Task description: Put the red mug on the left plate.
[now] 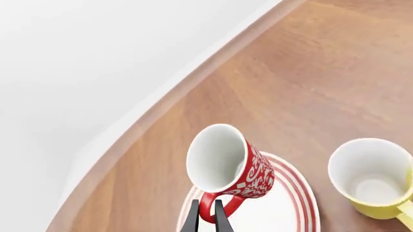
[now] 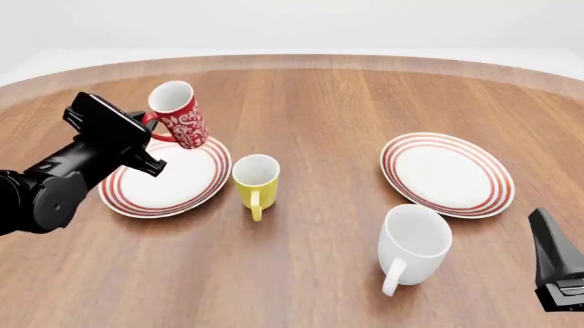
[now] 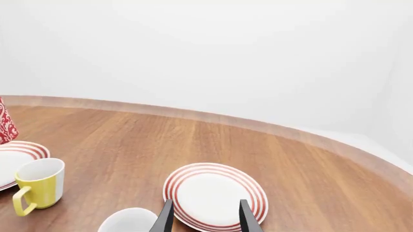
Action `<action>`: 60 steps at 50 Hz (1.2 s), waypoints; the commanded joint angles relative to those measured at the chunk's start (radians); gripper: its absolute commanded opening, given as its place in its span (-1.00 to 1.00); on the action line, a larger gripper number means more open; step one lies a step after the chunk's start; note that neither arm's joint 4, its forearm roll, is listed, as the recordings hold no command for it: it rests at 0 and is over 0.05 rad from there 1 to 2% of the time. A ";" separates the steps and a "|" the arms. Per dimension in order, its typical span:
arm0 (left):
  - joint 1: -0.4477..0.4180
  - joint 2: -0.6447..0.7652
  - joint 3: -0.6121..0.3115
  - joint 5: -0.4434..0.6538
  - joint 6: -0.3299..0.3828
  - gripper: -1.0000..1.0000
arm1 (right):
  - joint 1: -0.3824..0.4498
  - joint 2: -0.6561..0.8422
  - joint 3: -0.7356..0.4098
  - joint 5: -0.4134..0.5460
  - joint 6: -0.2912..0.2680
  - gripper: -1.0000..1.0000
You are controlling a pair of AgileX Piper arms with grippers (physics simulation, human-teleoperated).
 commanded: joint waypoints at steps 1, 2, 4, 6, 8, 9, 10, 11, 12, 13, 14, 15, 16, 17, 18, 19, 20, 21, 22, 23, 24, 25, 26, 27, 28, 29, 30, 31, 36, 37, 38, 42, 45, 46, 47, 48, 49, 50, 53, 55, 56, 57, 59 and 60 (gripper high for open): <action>0.077 0.084 0.025 -0.120 0.017 -1.00 | 0.001 0.000 0.000 -0.001 -0.001 1.00; 0.077 0.085 0.025 -0.120 0.017 -1.00 | 0.001 0.000 0.000 -0.001 -0.001 1.00; 0.083 0.089 0.030 -0.133 0.013 -1.00 | 0.001 0.000 0.000 -0.001 -0.001 1.00; 0.095 0.099 0.031 -0.149 0.009 -1.00 | 0.000 0.000 0.000 -0.001 -0.001 1.00; 0.094 0.105 0.034 -0.155 0.007 -1.00 | 0.001 0.000 0.000 -0.001 -0.001 1.00; 0.094 0.105 0.034 -0.155 0.007 -1.00 | 0.001 0.000 0.000 -0.001 -0.001 1.00; 0.096 0.118 0.039 -0.171 0.008 -1.00 | 0.001 0.000 0.000 -0.001 -0.001 1.00; 0.097 0.125 0.038 -0.176 0.006 -1.00 | 0.000 0.000 0.000 -0.001 -0.001 1.00; 0.100 0.129 0.039 -0.181 0.007 -1.00 | 0.000 0.000 0.000 -0.001 -0.001 1.00; 0.103 0.138 0.038 -0.189 0.003 -1.00 | 0.001 0.000 0.000 -0.002 -0.001 1.00; 0.103 0.139 0.038 -0.189 0.003 -1.00 | 0.001 0.000 0.000 -0.002 -0.001 1.00; 0.103 0.148 0.037 -0.196 -0.002 -1.00 | 0.001 0.000 0.000 -0.002 -0.002 1.00; 0.103 0.148 0.037 -0.196 -0.002 -1.00 | 0.001 0.000 0.000 -0.002 -0.002 1.00; 0.104 0.159 0.038 -0.204 -0.006 -1.00 | 0.002 0.000 0.000 -0.003 -0.002 1.00; 0.104 0.165 0.039 -0.212 -0.006 -1.00 | 0.002 0.000 0.000 -0.003 -0.002 1.00; 0.106 0.171 0.039 -0.215 -0.007 -1.00 | 0.002 0.000 0.000 -0.003 -0.002 1.00; 0.108 0.176 0.039 -0.220 -0.008 -1.00 | 0.002 0.000 0.000 -0.003 -0.002 1.00; 0.108 0.179 0.039 -0.220 -0.011 -1.00 | 0.002 0.000 0.000 -0.003 -0.002 1.00; 0.110 0.185 0.038 -0.224 -0.012 -1.00 | 0.002 0.000 0.000 -0.003 -0.002 1.00; 0.109 0.188 0.039 -0.227 -0.011 -1.00 | 0.002 0.000 0.000 -0.003 -0.002 1.00; 0.108 0.193 0.040 -0.231 -0.012 -1.00 | 0.002 0.000 0.000 -0.003 -0.002 1.00; 0.109 0.196 0.040 -0.234 -0.010 -1.00 | 0.001 0.000 0.000 -0.003 -0.002 1.00; 0.113 0.201 0.039 -0.237 -0.011 -1.00 | 0.001 0.000 0.000 -0.003 -0.002 1.00; 0.113 0.208 0.040 -0.242 -0.010 -1.00 | 0.001 0.000 0.000 -0.003 -0.002 1.00; 0.113 0.210 0.041 -0.245 -0.009 -1.00 | 0.002 0.000 0.000 -0.003 -0.002 1.00; 0.116 0.217 0.040 -0.248 -0.007 -1.00 | 0.002 0.000 0.000 -0.003 -0.002 1.00; 0.118 0.220 0.038 -0.247 -0.009 -1.00 | 0.001 0.000 0.000 -0.003 -0.003 1.00; 0.118 0.221 0.039 -0.248 -0.009 -1.00 | 0.001 0.000 0.000 -0.003 -0.002 1.00; 0.126 0.238 0.040 -0.261 -0.004 -1.00 | 0.001 0.000 0.000 -0.004 -0.003 1.00; 0.128 0.241 0.042 -0.265 0.000 -1.00 | 0.001 0.000 0.000 -0.004 -0.003 1.00; 0.128 0.240 0.043 -0.264 -0.001 -1.00 | 0.001 0.000 0.000 -0.004 -0.003 1.00; 0.131 0.237 0.047 -0.263 0.004 -1.00 | 0.001 0.000 0.000 -0.004 -0.003 1.00; 0.132 0.233 0.047 -0.258 0.005 -1.00 | 0.002 0.000 0.000 -0.004 -0.004 1.00; 0.133 0.234 0.046 -0.256 0.006 -1.00 | 0.002 0.000 0.000 -0.004 -0.004 1.00; 0.132 0.234 0.047 -0.257 0.009 -1.00 | 0.002 0.000 0.000 -0.004 -0.004 1.00; 0.133 0.234 0.047 -0.256 0.010 -1.00 | 0.002 0.000 0.000 -0.004 -0.004 1.00; 0.134 0.234 0.047 -0.256 0.012 -1.00 | 0.002 0.000 0.000 -0.004 -0.004 1.00; 0.135 0.235 0.047 -0.256 0.013 -1.00 | 0.002 0.000 0.000 -0.005 -0.004 1.00; 0.141 0.242 0.046 -0.259 0.013 -1.00 | 0.002 0.000 0.000 -0.005 -0.004 1.00; 0.142 0.247 0.045 -0.262 0.013 -1.00 | 0.003 0.000 0.000 -0.005 -0.005 1.00; 0.144 0.253 0.044 -0.265 0.013 -1.00 | 0.003 0.000 0.000 -0.006 -0.005 1.00; 0.145 0.256 0.044 -0.266 0.012 -1.00 | 0.003 0.000 0.000 -0.006 -0.005 1.00; 0.146 0.265 0.044 -0.271 0.013 -1.00 | 0.002 0.000 0.000 -0.006 -0.005 1.00; 0.147 0.270 0.043 -0.272 0.012 -1.00 | 0.003 0.000 0.000 -0.006 -0.005 1.00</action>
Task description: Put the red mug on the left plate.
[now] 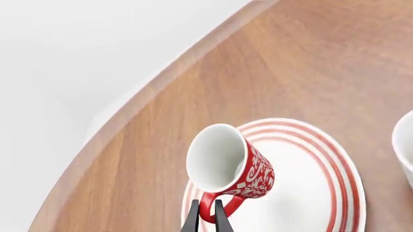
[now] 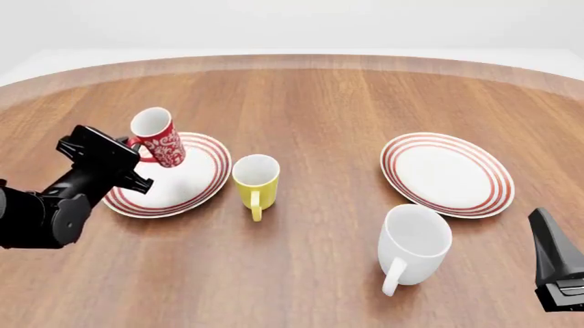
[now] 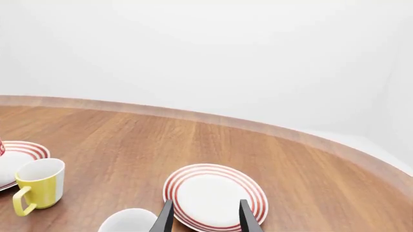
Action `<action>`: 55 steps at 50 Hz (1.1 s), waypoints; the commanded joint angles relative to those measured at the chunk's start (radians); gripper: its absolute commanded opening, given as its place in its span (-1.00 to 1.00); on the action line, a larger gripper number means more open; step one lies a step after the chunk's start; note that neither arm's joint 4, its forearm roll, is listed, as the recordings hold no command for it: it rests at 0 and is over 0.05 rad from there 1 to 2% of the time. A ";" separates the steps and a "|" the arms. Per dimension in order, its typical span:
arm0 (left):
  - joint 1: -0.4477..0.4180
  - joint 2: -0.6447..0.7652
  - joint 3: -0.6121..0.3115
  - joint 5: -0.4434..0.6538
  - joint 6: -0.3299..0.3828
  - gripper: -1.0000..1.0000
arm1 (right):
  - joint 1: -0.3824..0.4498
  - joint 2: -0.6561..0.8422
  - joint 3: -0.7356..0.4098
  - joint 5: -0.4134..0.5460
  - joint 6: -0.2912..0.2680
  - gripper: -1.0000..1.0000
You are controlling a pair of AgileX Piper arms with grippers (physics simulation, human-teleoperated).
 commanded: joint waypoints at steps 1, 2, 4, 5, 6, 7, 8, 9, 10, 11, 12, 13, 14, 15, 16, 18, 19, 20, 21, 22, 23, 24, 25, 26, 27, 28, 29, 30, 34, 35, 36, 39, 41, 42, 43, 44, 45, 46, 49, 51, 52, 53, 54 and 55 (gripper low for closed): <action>0.010 0.029 -0.006 -0.015 0.008 -1.00 | 0.000 0.000 0.000 -0.001 -0.001 1.00; 0.010 0.030 -0.006 -0.016 0.008 -1.00 | 0.000 0.000 0.000 -0.001 -0.001 1.00; 0.009 0.037 -0.006 -0.020 0.008 -1.00 | 0.001 0.000 0.000 -0.001 -0.001 1.00; 0.009 0.039 -0.005 -0.022 0.009 -1.00 | 0.000 0.000 0.000 -0.001 -0.001 1.00; 0.010 0.041 -0.005 -0.022 0.007 -1.00 | 0.000 0.000 0.000 -0.001 -0.001 1.00; 0.011 0.048 -0.005 -0.026 0.005 -1.00 | 0.000 0.000 0.000 -0.001 -0.001 1.00; 0.011 0.048 -0.005 -0.026 0.005 -1.00 | 0.000 0.000 0.000 -0.001 -0.001 1.00; 0.012 0.054 -0.004 -0.029 0.003 -1.00 | 0.000 0.000 0.000 -0.001 -0.001 1.00; 0.014 0.063 -0.002 -0.038 0.004 -1.00 | 0.000 0.000 0.000 -0.001 -0.001 1.00; 0.015 0.067 -0.002 -0.040 0.003 -1.00 | 0.000 0.000 -0.001 0.000 -0.001 1.00; 0.016 0.069 0.000 -0.043 0.001 -1.00 | 0.000 0.000 -0.001 0.000 -0.001 1.00; 0.017 0.069 0.001 -0.043 -0.001 -1.00 | 0.000 0.000 -0.001 0.000 -0.001 1.00; 0.016 0.070 0.004 -0.045 -0.002 -1.00 | 0.000 0.000 -0.001 0.000 -0.002 1.00; 0.016 0.070 0.005 -0.046 -0.002 -1.00 | 0.001 0.000 -0.001 0.000 -0.002 1.00; 0.016 0.071 0.006 -0.047 -0.004 -1.00 | 0.000 0.000 -0.001 0.000 -0.002 1.00; 0.016 0.075 0.008 -0.051 -0.003 -1.00 | 0.000 0.000 -0.001 -0.001 -0.001 1.00; 0.016 0.078 0.009 -0.055 -0.002 -1.00 | 0.001 0.000 -0.001 -0.001 -0.001 1.00; 0.016 0.078 0.009 -0.055 -0.002 -1.00 | 0.001 0.000 -0.001 -0.001 -0.001 1.00; 0.018 0.082 0.010 -0.059 -0.001 -1.00 | 0.000 0.000 -0.001 0.000 -0.001 1.00; 0.018 0.083 0.011 -0.059 -0.002 -1.00 | 0.000 0.000 -0.001 0.000 -0.001 1.00; 0.019 0.083 0.011 -0.059 -0.004 -1.00 | 0.000 0.000 -0.001 0.000 -0.001 1.00; 0.020 0.084 0.012 -0.061 -0.003 -1.00 | 0.000 0.000 -0.001 0.000 -0.001 1.00; 0.020 0.086 0.012 -0.061 -0.005 -1.00 | 0.000 0.000 -0.001 0.000 -0.001 1.00; 0.021 0.087 0.013 -0.063 -0.007 -1.00 | 0.000 0.000 -0.001 0.000 -0.001 1.00; 0.018 0.090 0.015 -0.067 -0.005 -1.00 | 0.000 0.000 -0.001 0.000 -0.001 1.00; 0.018 0.092 0.016 -0.068 -0.005 -1.00 | 0.000 0.000 -0.001 0.000 -0.001 1.00; 0.019 0.094 0.015 -0.069 -0.006 -1.00 | 0.000 0.000 -0.001 0.000 -0.001 1.00; 0.020 0.095 0.014 -0.069 -0.006 -1.00 | 0.000 0.000 -0.001 0.000 -0.001 1.00; 0.021 0.099 0.013 -0.070 -0.005 -1.00 | 0.000 0.000 -0.001 0.000 -0.001 1.00; 0.023 0.102 0.013 -0.072 -0.004 -1.00 | 0.000 0.000 -0.001 0.000 -0.001 1.00; 0.023 0.102 0.013 -0.072 -0.004 -1.00 | 0.000 0.000 -0.001 0.000 -0.001 1.00; 0.024 0.108 0.016 -0.078 -0.004 -1.00 | 0.000 0.000 -0.001 0.000 -0.001 1.00; 0.024 0.113 0.014 -0.080 -0.004 -1.00 | 0.000 0.000 -0.001 0.000 -0.001 1.00; 0.024 0.114 0.013 -0.079 -0.004 -1.00 | 0.000 0.000 -0.001 0.000 -0.001 1.00; 0.024 0.115 0.012 -0.079 -0.004 -1.00 | 0.000 0.000 -0.001 0.000 -0.001 1.00; 0.024 0.115 0.012 -0.079 -0.004 -1.00 | 0.000 0.000 -0.001 0.000 -0.001 1.00; 0.024 0.115 0.012 -0.079 -0.004 -1.00 | 0.000 0.000 -0.001 0.000 -0.001 1.00; 0.025 0.117 0.011 -0.079 -0.003 -1.00 | 0.000 0.000 -0.001 0.000 -0.001 1.00; 0.025 0.117 0.010 -0.079 -0.004 -1.00 | 0.000 0.000 -0.001 0.000 -0.001 1.00; 0.023 0.118 0.011 -0.081 -0.003 -1.00 | 0.000 0.000 -0.001 0.000 -0.001 1.00; 0.024 0.119 0.010 -0.080 -0.004 -1.00 | 0.000 0.000 -0.001 0.000 -0.001 1.00; 0.023 0.122 0.010 -0.082 -0.002 -1.00 | 0.000 0.000 -0.001 0.000 -0.001 1.00; 0.022 0.123 0.010 -0.083 -0.001 -1.00 | 0.000 0.000 -0.001 0.000 -0.001 1.00; 0.024 0.125 0.010 -0.084 -0.001 -1.00 | 0.001 0.000 -0.001 0.000 -0.002 1.00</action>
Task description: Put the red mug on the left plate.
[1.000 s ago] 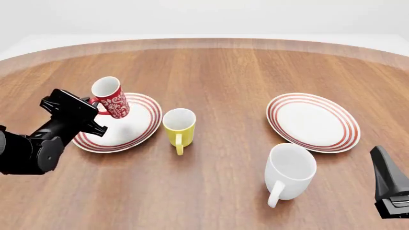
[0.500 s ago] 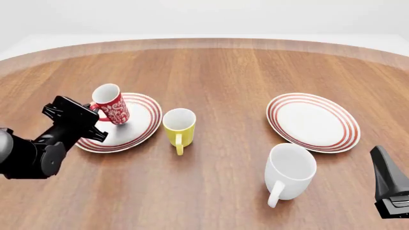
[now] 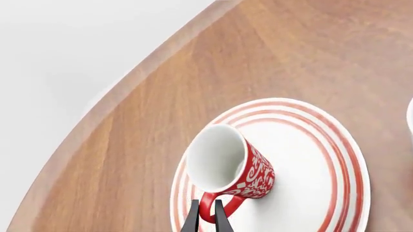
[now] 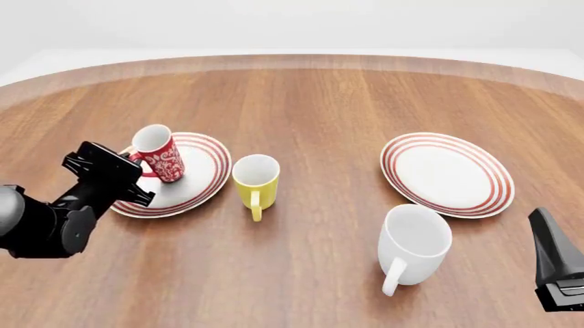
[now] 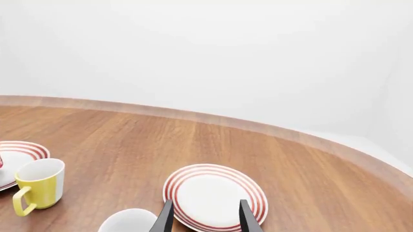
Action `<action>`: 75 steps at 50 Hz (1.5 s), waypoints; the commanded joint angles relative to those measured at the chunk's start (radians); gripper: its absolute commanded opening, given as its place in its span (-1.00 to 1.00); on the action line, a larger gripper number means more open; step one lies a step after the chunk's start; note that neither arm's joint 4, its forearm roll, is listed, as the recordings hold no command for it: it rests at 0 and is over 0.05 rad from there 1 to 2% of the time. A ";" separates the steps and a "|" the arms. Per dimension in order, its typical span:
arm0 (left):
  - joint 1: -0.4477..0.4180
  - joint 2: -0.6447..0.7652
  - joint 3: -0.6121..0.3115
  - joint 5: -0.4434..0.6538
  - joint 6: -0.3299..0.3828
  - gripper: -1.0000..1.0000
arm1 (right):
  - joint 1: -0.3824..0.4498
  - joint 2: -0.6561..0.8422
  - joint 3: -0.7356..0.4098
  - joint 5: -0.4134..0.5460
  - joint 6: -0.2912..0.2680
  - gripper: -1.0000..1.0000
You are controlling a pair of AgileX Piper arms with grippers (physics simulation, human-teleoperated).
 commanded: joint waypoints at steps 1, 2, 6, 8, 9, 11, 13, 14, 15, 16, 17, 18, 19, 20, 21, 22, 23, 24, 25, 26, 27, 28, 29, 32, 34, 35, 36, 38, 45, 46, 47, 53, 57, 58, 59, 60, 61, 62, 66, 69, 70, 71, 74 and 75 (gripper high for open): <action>0.001 0.010 -0.004 -0.009 0.009 -1.00 | 0.000 0.000 0.000 0.000 0.000 1.00; 0.002 0.012 -0.003 -0.011 0.010 -1.00 | 0.000 0.000 0.000 0.000 0.001 1.00; 0.001 0.013 -0.007 -0.005 0.005 -1.00 | 0.001 0.000 0.001 -0.003 -0.002 1.00; 0.000 0.012 -0.010 -0.001 0.004 -1.00 | 0.000 0.000 0.001 -0.003 -0.002 1.00; -0.001 0.011 -0.015 0.007 -0.001 -1.00 | 0.000 0.000 0.001 -0.003 -0.002 1.00; -0.002 0.008 -0.019 0.016 -0.006 -1.00 | 0.000 0.000 0.001 -0.003 -0.002 1.00; -0.003 0.007 -0.020 0.021 -0.009 -1.00 | 0.000 0.000 0.001 -0.003 -0.002 1.00; -0.003 0.004 -0.022 0.026 -0.012 1.00 | 0.000 0.000 0.001 -0.003 -0.002 1.00; -0.004 0.004 -0.022 0.027 -0.013 1.00 | 0.000 0.000 0.001 -0.004 -0.002 1.00; -0.004 0.003 -0.024 0.030 -0.014 1.00 | 0.000 0.000 0.001 -0.003 -0.002 1.00; -0.003 0.002 -0.026 0.033 -0.015 1.00 | 0.000 0.000 0.001 -0.003 -0.002 1.00; -0.001 0.001 -0.028 0.037 -0.018 1.00 | 0.000 0.000 0.001 -0.004 -0.002 1.00; -0.001 0.000 -0.028 0.038 -0.019 1.00 | 0.000 0.000 0.001 -0.004 -0.002 1.00; -0.001 0.000 -0.029 0.040 -0.019 1.00 | 0.000 0.000 0.000 -0.004 -0.002 1.00; -0.001 0.000 -0.029 0.041 -0.020 1.00 | 0.000 0.000 0.000 -0.004 -0.003 1.00; -0.001 -0.001 -0.030 0.043 -0.021 1.00 | 0.000 0.000 0.000 -0.004 -0.003 1.00; -0.001 -0.001 -0.028 0.043 -0.021 1.00 | 0.000 0.000 0.000 -0.004 -0.003 1.00; -0.001 -0.001 -0.028 0.043 -0.021 1.00 | 0.000 0.000 0.000 -0.004 -0.003 1.00; -0.001 -0.001 -0.028 0.043 -0.021 1.00 | 0.000 0.000 0.000 -0.004 -0.003 1.00; -0.004 0.004 -0.024 0.037 -0.016 1.00 | 0.000 0.000 0.000 -0.004 -0.004 1.00; -0.004 0.003 -0.026 0.040 -0.018 1.00 | 0.000 0.000 0.000 -0.004 -0.004 1.00; -0.004 0.001 -0.025 0.041 -0.017 1.00 | 0.000 0.000 0.000 -0.004 -0.004 1.00; -0.003 0.000 -0.026 0.042 -0.017 1.00 | 0.000 0.000 0.000 -0.004 -0.004 1.00; -0.002 -0.004 -0.026 0.046 -0.019 1.00 | 0.001 0.000 0.000 -0.004 -0.005 1.00; -0.002 -0.007 -0.024 0.048 -0.021 1.00 | 0.000 0.000 0.000 -0.004 -0.005 1.00; -0.002 -0.008 -0.024 0.049 -0.024 1.00 | 0.000 0.000 0.000 -0.004 -0.005 1.00; -0.003 -0.009 -0.023 0.049 -0.024 1.00 | 0.000 0.000 0.000 -0.004 -0.005 1.00; -0.004 -0.013 -0.017 0.046 -0.025 1.00 | 0.000 0.000 0.000 -0.004 -0.005 1.00; -0.011 -0.041 0.017 0.038 -0.031 1.00 | 0.000 0.000 0.000 -0.004 -0.006 1.00; -0.010 -0.046 0.022 0.036 -0.032 1.00 | 0.000 0.000 0.000 -0.005 -0.006 1.00; -0.007 -0.050 0.029 0.034 -0.035 1.00 | 0.000 0.000 0.000 -0.005 -0.006 1.00; 0.000 -0.052 0.053 0.014 -0.038 1.00 | 0.002 0.000 0.000 -0.006 -0.008 1.00; -0.005 -0.063 0.067 0.008 -0.044 1.00 | 0.003 0.000 -0.001 -0.005 -0.008 1.00; -0.008 -0.068 0.072 0.007 -0.045 1.00 | 0.002 0.000 -0.001 -0.004 -0.008 1.00; -0.009 -0.069 0.074 0.006 -0.046 1.00 | 0.002 0.000 0.000 -0.006 -0.008 1.00; -0.010 -0.070 0.076 0.005 -0.049 1.00 | 0.003 0.000 0.001 -0.006 -0.008 1.00; -0.011 -0.070 0.077 0.004 -0.049 1.00 | 0.002 0.000 0.001 -0.005 -0.008 1.00; -0.014 -0.070 0.078 0.002 -0.050 1.00 | 0.002 0.000 0.001 -0.005 -0.008 1.00; -0.021 -0.070 0.073 0.008 -0.056 1.00 | 0.003 0.000 0.001 -0.006 -0.008 1.00; -0.032 -0.071 0.075 0.008 -0.063 1.00 | 0.003 0.000 0.001 -0.006 -0.008 1.00; -0.036 -0.072 0.075 0.011 -0.068 1.00 | 0.003 0.000 0.001 -0.006 -0.008 1.00; -0.036 -0.072 0.075 0.011 -0.068 1.00 | 0.003 0.000 0.001 -0.005 -0.008 1.00; -0.042 -0.076 0.075 0.014 -0.074 1.00 | 0.003 0.000 0.001 -0.005 -0.008 1.00; -0.049 -0.076 0.076 0.013 -0.081 1.00 | 0.003 0.000 0.001 -0.005 -0.008 1.00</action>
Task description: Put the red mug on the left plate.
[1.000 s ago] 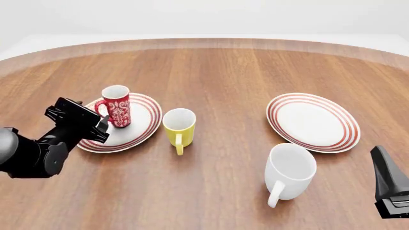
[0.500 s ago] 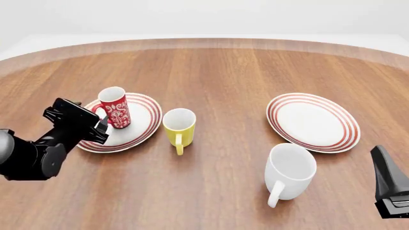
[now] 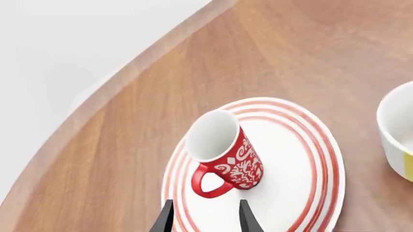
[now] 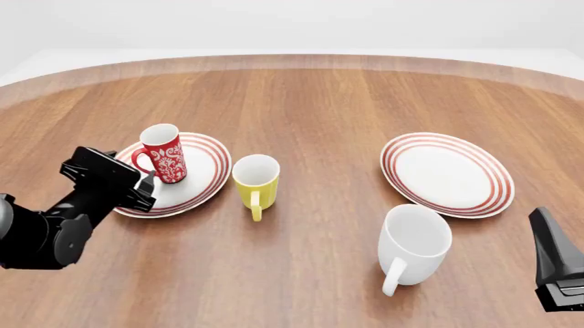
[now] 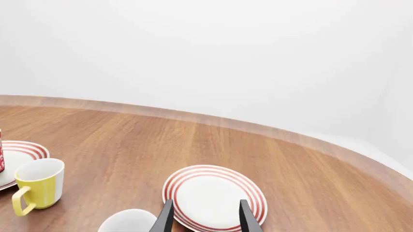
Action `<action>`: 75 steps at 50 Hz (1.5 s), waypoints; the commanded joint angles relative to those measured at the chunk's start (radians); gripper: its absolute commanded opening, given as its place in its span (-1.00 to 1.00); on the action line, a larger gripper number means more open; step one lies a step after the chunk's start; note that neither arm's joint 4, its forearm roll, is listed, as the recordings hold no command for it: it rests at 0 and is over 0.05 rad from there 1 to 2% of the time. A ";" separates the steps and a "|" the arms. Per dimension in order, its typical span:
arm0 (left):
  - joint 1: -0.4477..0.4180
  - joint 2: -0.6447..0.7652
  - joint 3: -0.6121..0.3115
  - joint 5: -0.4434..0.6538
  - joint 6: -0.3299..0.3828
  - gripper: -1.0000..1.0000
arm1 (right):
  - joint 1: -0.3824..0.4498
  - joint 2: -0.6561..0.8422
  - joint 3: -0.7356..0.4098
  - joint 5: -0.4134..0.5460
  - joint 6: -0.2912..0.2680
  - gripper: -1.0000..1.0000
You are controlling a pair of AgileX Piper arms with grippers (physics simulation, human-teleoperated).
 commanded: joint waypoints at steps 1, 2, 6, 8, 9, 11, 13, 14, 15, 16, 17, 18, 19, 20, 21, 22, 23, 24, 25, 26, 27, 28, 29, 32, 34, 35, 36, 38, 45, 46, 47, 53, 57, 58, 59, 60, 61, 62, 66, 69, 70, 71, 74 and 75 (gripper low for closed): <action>-0.024 -0.009 0.009 0.001 -0.023 1.00 | 0.001 0.000 0.000 0.000 0.000 1.00; -0.024 -0.009 0.009 0.001 -0.023 1.00 | 0.001 0.000 0.000 0.000 0.000 1.00; -0.041 -0.022 0.011 0.006 -0.039 1.00 | 0.001 0.000 0.000 0.001 0.000 1.00; -0.044 -0.024 0.011 0.010 -0.043 1.00 | 0.001 0.000 0.000 0.001 0.000 1.00; -0.047 -0.024 0.012 0.009 -0.043 1.00 | 0.000 0.000 0.000 0.001 0.001 1.00; -0.052 -0.028 0.013 0.012 -0.048 1.00 | 0.001 0.000 0.000 0.001 0.000 1.00; -0.057 -0.027 0.015 0.012 -0.050 1.00 | 0.001 0.000 0.000 0.001 0.000 1.00; -0.057 -0.027 0.015 0.012 -0.050 1.00 | 0.001 0.000 0.000 0.001 0.000 1.00; -0.061 -0.028 0.016 0.012 -0.051 1.00 | 0.001 0.000 0.000 0.001 0.000 1.00; -0.061 -0.028 0.016 0.012 -0.051 1.00 | 0.001 0.000 0.000 0.001 0.000 1.00; -0.068 -0.034 0.019 0.016 -0.057 1.00 | 0.001 0.000 0.000 0.001 0.000 1.00; -0.070 -0.036 0.020 0.016 -0.059 1.00 | 0.001 0.000 0.000 0.001 0.000 1.00; -0.071 -0.036 0.021 0.015 -0.059 1.00 | 0.001 0.000 0.000 0.001 0.000 1.00; -0.073 -0.036 0.023 0.013 -0.060 1.00 | 0.001 0.000 0.000 0.001 0.000 1.00; -0.077 -0.036 0.024 0.014 -0.062 1.00 | 0.001 0.000 0.000 0.001 0.000 1.00; -0.079 -0.037 0.026 0.013 -0.063 1.00 | 0.001 0.000 0.000 0.001 0.000 1.00; -0.084 -0.039 0.028 0.014 -0.068 1.00 | 0.001 0.000 0.000 0.001 -0.001 1.00; -0.088 -0.041 0.030 0.015 -0.070 1.00 | 0.002 0.000 0.000 0.001 -0.001 1.00; -0.092 -0.044 0.032 0.016 -0.073 1.00 | 0.001 0.000 0.000 0.002 -0.001 1.00; -0.096 -0.047 0.035 0.016 -0.075 1.00 | 0.001 0.000 0.000 0.002 -0.001 1.00; -0.100 -0.051 0.038 0.018 -0.078 1.00 | 0.002 0.000 0.000 0.002 -0.001 1.00; -0.100 -0.051 0.038 0.018 -0.078 1.00 | 0.001 0.000 0.000 0.002 -0.001 1.00; -0.106 -0.055 0.040 0.019 -0.082 1.00 | 0.001 0.000 0.000 0.002 -0.001 1.00; -0.114 -0.060 0.043 0.021 -0.087 1.00 | 0.002 0.000 0.000 0.002 -0.001 1.00; -0.123 -0.068 0.046 0.025 -0.092 1.00 | 0.001 0.000 0.000 0.001 -0.001 1.00; -0.129 -0.074 0.048 0.027 -0.094 1.00 | 0.001 0.000 0.000 0.002 -0.001 1.00; -0.129 -0.074 0.048 0.027 -0.094 1.00 | 0.001 0.000 0.000 0.002 -0.001 1.00; -0.135 -0.081 0.048 0.033 -0.100 1.00 | 0.002 0.000 0.000 0.002 -0.001 1.00; -0.158 -0.103 0.056 0.042 -0.113 1.00 | 0.001 0.000 0.000 0.002 -0.002 1.00; -0.158 -0.103 0.056 0.042 -0.113 1.00 | 0.001 0.000 0.000 0.002 -0.002 1.00; -0.167 -0.113 0.059 0.046 -0.117 1.00 | 0.001 0.000 0.000 0.002 -0.002 1.00; -0.185 -0.137 0.067 0.058 -0.130 1.00 | 0.002 0.000 0.000 0.001 -0.002 1.00; -0.205 -0.156 0.075 0.065 -0.139 1.00 | 0.002 0.000 0.000 0.001 -0.003 1.00; -0.209 -0.162 0.078 0.066 -0.141 1.00 | 0.002 0.000 0.000 0.001 -0.003 1.00; -0.212 -0.164 0.079 0.068 -0.142 1.00 | 0.002 0.000 0.000 0.002 -0.002 1.00; -0.222 -0.173 0.083 0.072 -0.147 1.00 | 0.002 0.000 0.000 0.001 -0.003 1.00; -0.231 -0.181 0.086 0.075 -0.149 1.00 | 0.002 0.000 0.000 0.002 -0.003 1.00; -0.234 -0.185 0.087 0.078 -0.153 1.00 | 0.002 0.000 0.000 0.002 -0.002 1.00; -0.258 -0.219 0.098 0.094 -0.168 1.00 | 0.002 0.000 0.000 0.002 -0.003 1.00; -0.288 -0.250 0.113 0.106 -0.183 1.00 | 0.003 0.000 0.000 0.002 -0.003 1.00; -0.296 -0.261 0.116 0.112 -0.192 1.00 | 0.002 0.000 0.000 0.002 -0.003 1.00; -0.300 -0.267 0.119 0.114 -0.192 1.00 | 0.001 0.000 0.000 0.002 -0.003 1.00; -0.321 -0.288 0.130 0.121 -0.199 1.00 | 0.002 0.000 0.000 0.001 -0.003 1.00; -0.323 -0.291 0.131 0.122 -0.200 1.00 | 0.002 0.000 0.000 0.001 -0.003 1.00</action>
